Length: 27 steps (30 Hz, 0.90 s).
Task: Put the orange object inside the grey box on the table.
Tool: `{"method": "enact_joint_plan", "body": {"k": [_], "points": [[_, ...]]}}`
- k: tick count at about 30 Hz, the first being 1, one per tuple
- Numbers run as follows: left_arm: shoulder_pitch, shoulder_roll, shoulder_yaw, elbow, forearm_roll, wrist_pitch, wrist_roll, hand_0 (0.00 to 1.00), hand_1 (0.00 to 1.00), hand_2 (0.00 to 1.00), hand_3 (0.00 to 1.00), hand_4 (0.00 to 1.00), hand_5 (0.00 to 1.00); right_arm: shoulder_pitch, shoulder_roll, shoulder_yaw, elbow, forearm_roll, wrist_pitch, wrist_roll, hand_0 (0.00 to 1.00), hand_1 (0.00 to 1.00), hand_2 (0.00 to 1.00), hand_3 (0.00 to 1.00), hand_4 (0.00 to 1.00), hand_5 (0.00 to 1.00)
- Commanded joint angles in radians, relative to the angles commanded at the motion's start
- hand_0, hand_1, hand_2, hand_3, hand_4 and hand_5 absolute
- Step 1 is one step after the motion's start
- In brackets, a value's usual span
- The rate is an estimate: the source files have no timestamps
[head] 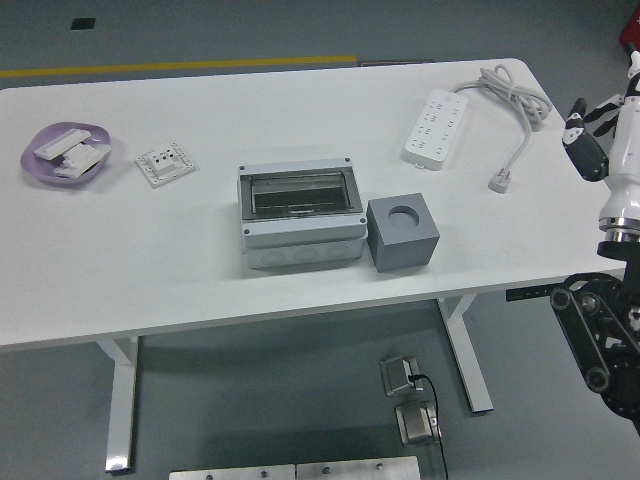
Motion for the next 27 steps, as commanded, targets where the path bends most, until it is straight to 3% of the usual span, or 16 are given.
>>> {"method": "enact_joint_plan", "body": {"k": [2,3,8,9,14,15,27], "points": [[0.000,0.000,0.000,0.000,0.000,0.000,0.000,0.628,0.567,0.530,0.595,0.427,0.222,0.000,0.000,0.003,-0.002,0.003,0.000,0.003,0.141,0.289,0.412,0.998,0.770,0.381],[0.000,0.000,0.000,0.000,0.001,0.000,0.000,0.628,0.567,0.530,0.596,0.426,0.224,-0.001,-0.001,0.004,-0.002,0.005,0.000,0.004,0.200,0.371,0.548,0.998,0.938,0.525],[-0.001,-0.001,0.000,0.000,0.003,0.000,0.000,0.628,0.567,0.530,0.596,0.426,0.224,-0.001,-0.003,0.008,-0.005,0.013,0.000,0.005,0.200,0.371,0.548,0.998,0.938,0.525],[-0.001,-0.001,0.000,0.000,0.003,0.000,0.001,0.628,0.567,0.529,0.596,0.424,0.223,-0.001,-0.003,0.008,-0.005,0.013,0.000,0.004,0.285,0.493,0.645,0.998,0.998,0.651],[0.000,-0.002,0.002,0.000,0.003,0.000,0.002,0.628,0.567,0.529,0.596,0.424,0.223,-0.001,-0.005,0.010,-0.008,0.018,0.000,0.002,0.285,0.493,0.645,0.998,0.998,0.651],[0.000,-0.002,0.002,0.000,0.003,0.000,0.002,0.628,0.567,0.528,0.595,0.424,0.225,-0.002,-0.006,0.010,-0.009,0.021,0.000,0.003,0.329,0.571,0.704,0.998,0.998,0.822],[-0.002,-0.003,0.006,0.000,0.003,0.000,0.004,0.628,0.565,0.528,0.594,0.422,0.224,-0.003,-0.012,0.003,-0.015,0.057,0.000,0.019,0.342,0.580,0.717,0.998,0.998,0.854]]}}
